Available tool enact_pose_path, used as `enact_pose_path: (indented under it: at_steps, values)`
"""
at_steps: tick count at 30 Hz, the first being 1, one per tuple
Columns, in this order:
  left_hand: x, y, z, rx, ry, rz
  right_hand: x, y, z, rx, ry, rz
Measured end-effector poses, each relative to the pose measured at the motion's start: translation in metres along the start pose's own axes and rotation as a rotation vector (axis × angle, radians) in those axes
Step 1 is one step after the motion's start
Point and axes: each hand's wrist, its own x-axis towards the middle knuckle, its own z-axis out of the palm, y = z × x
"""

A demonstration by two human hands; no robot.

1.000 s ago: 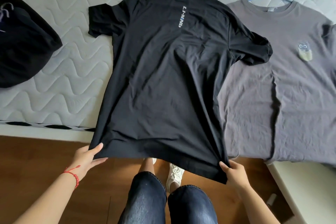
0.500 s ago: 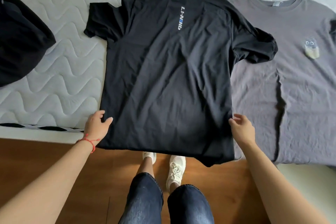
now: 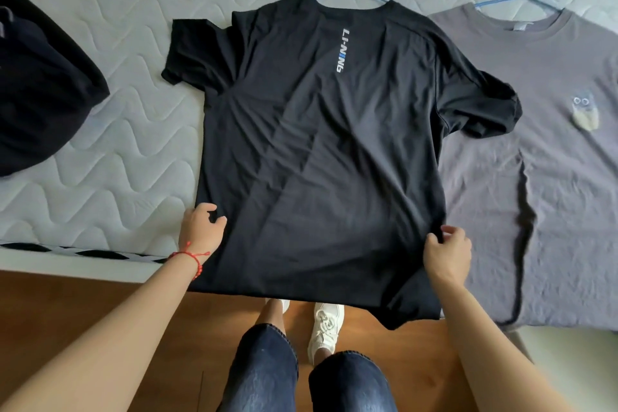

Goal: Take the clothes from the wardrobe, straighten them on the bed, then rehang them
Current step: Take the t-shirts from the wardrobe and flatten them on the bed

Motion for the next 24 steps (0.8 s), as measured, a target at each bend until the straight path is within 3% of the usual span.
enact_pose_path:
  at_steps: [4, 10, 19, 24]
  values:
    - [-0.011, 0.001, -0.019, 0.012, -0.048, 0.03, -0.033, -0.021, 0.006, -0.112, -0.079, -0.158]
    - [-0.058, -0.007, -0.056, -0.013, -0.18, 0.074, -0.095, -0.037, 0.003, -0.1, -0.377, -0.26]
    - [-0.175, -0.079, -0.103, -0.452, -0.173, -0.055, -0.173, -0.022, -0.032, -0.164, -0.511, -0.27]
    - [-0.231, -0.154, -0.119, -0.617, -0.111, -0.152, -0.228, -0.033, -0.031, -0.287, -0.587, -0.395]
